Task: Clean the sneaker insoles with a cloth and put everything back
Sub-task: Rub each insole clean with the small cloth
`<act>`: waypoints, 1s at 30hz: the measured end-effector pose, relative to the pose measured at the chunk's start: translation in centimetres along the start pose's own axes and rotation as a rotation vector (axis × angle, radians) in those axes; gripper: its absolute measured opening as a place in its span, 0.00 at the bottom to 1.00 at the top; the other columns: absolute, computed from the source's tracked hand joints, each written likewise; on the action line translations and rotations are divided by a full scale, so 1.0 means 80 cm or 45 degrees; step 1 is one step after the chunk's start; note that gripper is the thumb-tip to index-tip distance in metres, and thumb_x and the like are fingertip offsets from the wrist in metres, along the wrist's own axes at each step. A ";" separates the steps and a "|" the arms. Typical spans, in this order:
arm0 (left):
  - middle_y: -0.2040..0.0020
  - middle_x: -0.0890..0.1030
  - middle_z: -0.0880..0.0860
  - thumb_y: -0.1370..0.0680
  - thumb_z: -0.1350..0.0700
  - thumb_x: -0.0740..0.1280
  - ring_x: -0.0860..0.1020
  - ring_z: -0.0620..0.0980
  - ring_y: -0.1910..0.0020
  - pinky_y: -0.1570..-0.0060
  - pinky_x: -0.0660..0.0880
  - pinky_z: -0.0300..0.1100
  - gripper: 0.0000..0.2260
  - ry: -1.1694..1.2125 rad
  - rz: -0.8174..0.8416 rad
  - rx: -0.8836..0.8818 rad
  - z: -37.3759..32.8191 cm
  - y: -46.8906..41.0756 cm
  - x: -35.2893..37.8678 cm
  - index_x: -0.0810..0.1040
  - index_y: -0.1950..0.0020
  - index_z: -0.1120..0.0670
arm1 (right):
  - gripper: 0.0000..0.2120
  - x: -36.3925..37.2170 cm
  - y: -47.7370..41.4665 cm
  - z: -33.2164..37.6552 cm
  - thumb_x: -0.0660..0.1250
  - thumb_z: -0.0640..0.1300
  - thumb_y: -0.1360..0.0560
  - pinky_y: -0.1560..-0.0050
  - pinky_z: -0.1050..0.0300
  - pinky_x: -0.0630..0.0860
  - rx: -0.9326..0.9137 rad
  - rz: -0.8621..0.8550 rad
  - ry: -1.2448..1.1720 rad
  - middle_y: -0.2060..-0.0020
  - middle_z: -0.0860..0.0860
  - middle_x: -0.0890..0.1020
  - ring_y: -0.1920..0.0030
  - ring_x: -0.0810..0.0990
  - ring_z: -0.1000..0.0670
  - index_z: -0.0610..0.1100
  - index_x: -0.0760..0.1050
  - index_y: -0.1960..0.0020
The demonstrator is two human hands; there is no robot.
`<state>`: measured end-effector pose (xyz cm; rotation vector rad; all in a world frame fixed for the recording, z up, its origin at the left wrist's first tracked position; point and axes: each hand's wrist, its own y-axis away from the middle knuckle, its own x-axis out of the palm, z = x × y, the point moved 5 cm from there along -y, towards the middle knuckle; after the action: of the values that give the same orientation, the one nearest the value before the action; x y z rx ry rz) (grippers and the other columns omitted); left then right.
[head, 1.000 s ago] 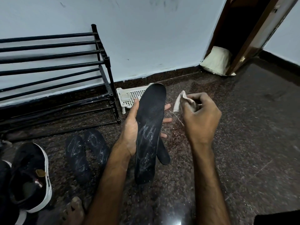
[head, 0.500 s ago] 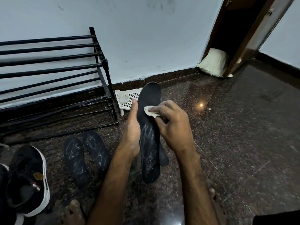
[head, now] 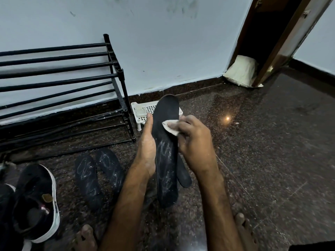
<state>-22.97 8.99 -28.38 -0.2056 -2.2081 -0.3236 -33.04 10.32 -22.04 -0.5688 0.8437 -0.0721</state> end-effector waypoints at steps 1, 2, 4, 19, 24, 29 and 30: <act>0.36 0.79 0.61 0.20 0.34 0.53 0.79 0.57 0.41 0.45 0.77 0.52 0.34 -0.059 -0.024 -0.004 -0.001 -0.001 -0.005 0.78 0.34 0.61 | 0.13 -0.003 0.005 -0.014 0.70 0.33 0.27 0.43 0.56 0.79 0.113 -0.008 0.035 0.49 0.50 0.81 0.50 0.78 0.53 0.42 0.83 0.44; 0.34 0.78 0.60 0.20 0.33 0.50 0.79 0.57 0.41 0.52 0.78 0.53 0.35 -0.114 -0.034 0.010 -0.003 -0.003 -0.009 0.76 0.32 0.60 | 0.12 -0.009 0.009 -0.026 0.70 0.34 0.26 0.43 0.57 0.79 0.237 -0.034 0.078 0.49 0.51 0.81 0.51 0.78 0.55 0.42 0.82 0.44; 0.35 0.79 0.58 0.20 0.33 0.48 0.82 0.58 0.45 0.63 0.80 0.52 0.34 -0.167 -0.023 0.027 -0.004 -0.007 -0.015 0.74 0.30 0.58 | 0.13 -0.027 0.014 -0.042 0.71 0.35 0.26 0.42 0.60 0.78 0.418 -0.206 0.096 0.48 0.52 0.81 0.52 0.78 0.57 0.43 0.81 0.43; 0.33 0.76 0.61 0.24 0.32 0.57 0.80 0.60 0.47 0.53 0.78 0.56 0.34 -0.104 -0.008 -0.012 0.008 -0.012 -0.014 0.76 0.32 0.58 | 0.13 -0.020 0.006 -0.034 0.68 0.34 0.25 0.42 0.63 0.77 0.372 -0.232 0.135 0.48 0.50 0.80 0.50 0.77 0.55 0.42 0.81 0.42; 0.36 0.78 0.60 0.21 0.33 0.57 0.81 0.57 0.46 0.48 0.76 0.54 0.32 -0.091 0.016 -0.002 0.004 -0.009 -0.007 0.74 0.30 0.57 | 0.13 -0.029 0.003 -0.013 0.70 0.32 0.27 0.44 0.67 0.77 0.220 -0.440 0.005 0.49 0.52 0.77 0.50 0.76 0.56 0.40 0.81 0.43; 0.42 0.82 0.58 0.17 0.40 0.54 0.81 0.53 0.43 0.40 0.77 0.46 0.26 -0.058 0.027 0.018 0.010 -0.004 0.001 0.83 0.41 0.56 | 0.11 0.006 -0.005 0.015 0.69 0.33 0.27 0.46 0.63 0.77 -0.019 -0.246 0.038 0.51 0.47 0.80 0.51 0.78 0.51 0.39 0.82 0.45; 0.43 0.82 0.58 0.18 0.39 0.55 0.81 0.54 0.45 0.41 0.77 0.47 0.26 -0.075 0.032 0.010 0.008 -0.004 -0.001 0.83 0.41 0.57 | 0.11 0.007 -0.002 0.004 0.69 0.33 0.26 0.47 0.60 0.78 0.054 -0.259 0.068 0.51 0.47 0.80 0.52 0.78 0.50 0.39 0.82 0.46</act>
<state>-23.50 8.88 -28.90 -0.2413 -2.2629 -0.2986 -32.40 10.18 -22.14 -0.6132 0.8325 -0.2912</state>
